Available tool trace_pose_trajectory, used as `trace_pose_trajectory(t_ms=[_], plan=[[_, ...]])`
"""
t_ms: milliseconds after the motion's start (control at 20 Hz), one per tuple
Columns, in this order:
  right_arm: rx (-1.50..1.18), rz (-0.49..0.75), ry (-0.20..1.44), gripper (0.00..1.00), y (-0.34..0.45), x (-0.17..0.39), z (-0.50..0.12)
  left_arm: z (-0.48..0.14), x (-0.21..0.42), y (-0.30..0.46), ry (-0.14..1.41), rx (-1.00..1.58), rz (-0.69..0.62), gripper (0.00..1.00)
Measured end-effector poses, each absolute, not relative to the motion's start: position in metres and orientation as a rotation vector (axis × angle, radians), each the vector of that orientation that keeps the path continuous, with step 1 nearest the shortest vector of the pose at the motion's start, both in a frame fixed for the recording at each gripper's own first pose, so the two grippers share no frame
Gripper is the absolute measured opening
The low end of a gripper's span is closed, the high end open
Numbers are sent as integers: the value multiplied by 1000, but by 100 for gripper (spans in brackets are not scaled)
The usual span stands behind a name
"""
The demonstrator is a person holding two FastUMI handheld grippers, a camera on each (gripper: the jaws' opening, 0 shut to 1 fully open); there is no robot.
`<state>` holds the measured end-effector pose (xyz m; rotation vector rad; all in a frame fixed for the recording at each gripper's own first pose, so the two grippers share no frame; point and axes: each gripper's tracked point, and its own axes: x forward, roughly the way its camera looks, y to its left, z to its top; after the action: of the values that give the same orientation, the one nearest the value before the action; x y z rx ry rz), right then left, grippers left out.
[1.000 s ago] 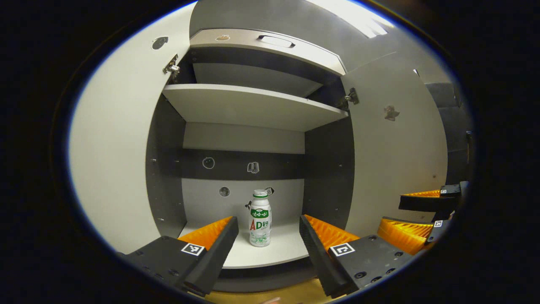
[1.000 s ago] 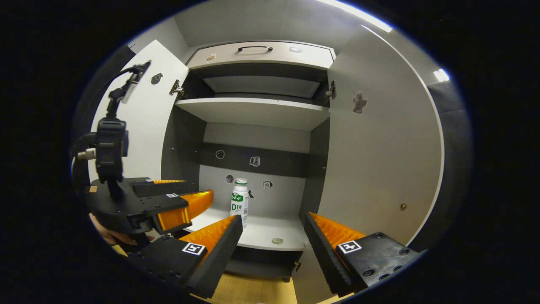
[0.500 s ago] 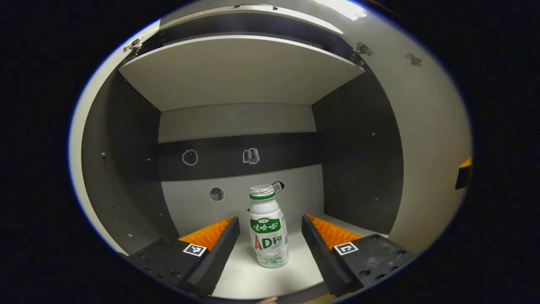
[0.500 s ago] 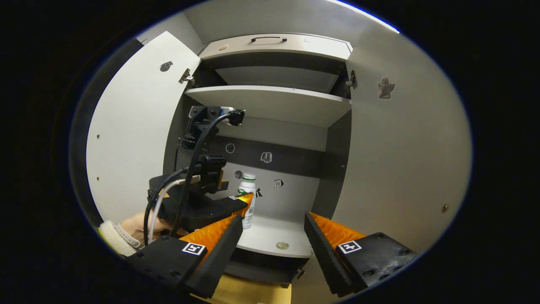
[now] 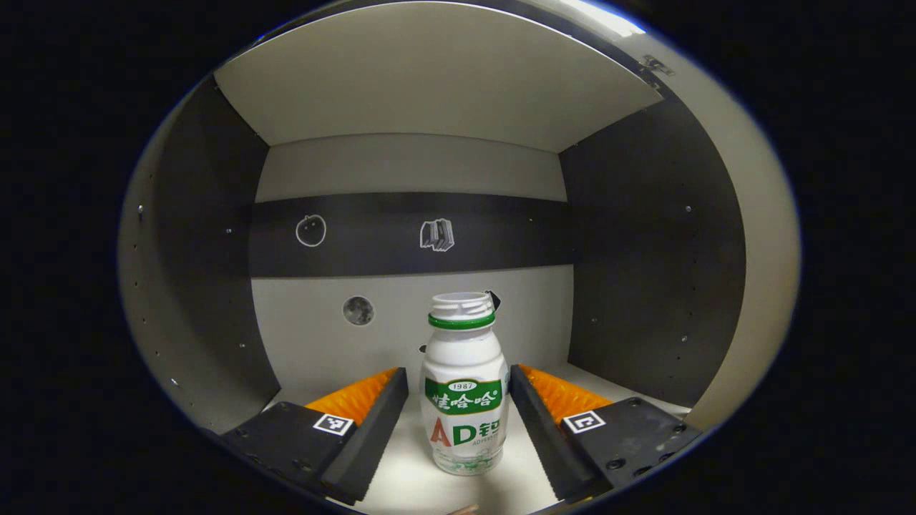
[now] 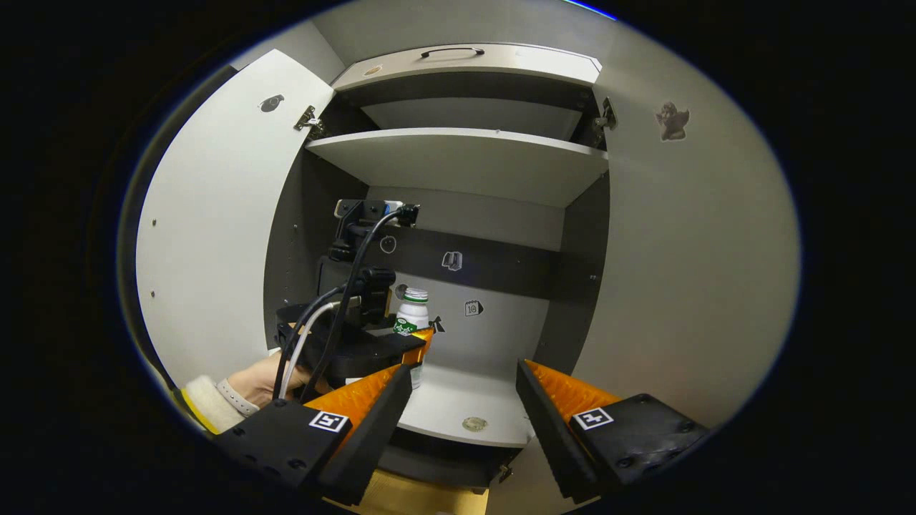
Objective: Grasp the bottle in the cabinet with the left hand and place it on the coaster, then close the right door with the right hand and the left door with the left hand.
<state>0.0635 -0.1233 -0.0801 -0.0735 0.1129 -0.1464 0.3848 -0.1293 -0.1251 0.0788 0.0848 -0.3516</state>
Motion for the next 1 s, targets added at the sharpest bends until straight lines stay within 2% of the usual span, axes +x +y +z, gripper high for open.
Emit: trace_pose_trajectory(t_ms=[50, 250, 600, 1000], plan=[[-76, -147, 112, 98, -124, 65, -80, -121, 380, -128, 83, 67, -348, 78], [-66, -142, 101, 98, -121, 69, -75, -122, 383, -132, 93, 50, -386, 72], [-80, -184, 90, 98, -124, 59, -67, -95, 352, -131, 50, 69, -414, 70], [-100, -256, 64, 98, -112, 18, -52, -69, 255, -117, 5, 104, -474, 71]])
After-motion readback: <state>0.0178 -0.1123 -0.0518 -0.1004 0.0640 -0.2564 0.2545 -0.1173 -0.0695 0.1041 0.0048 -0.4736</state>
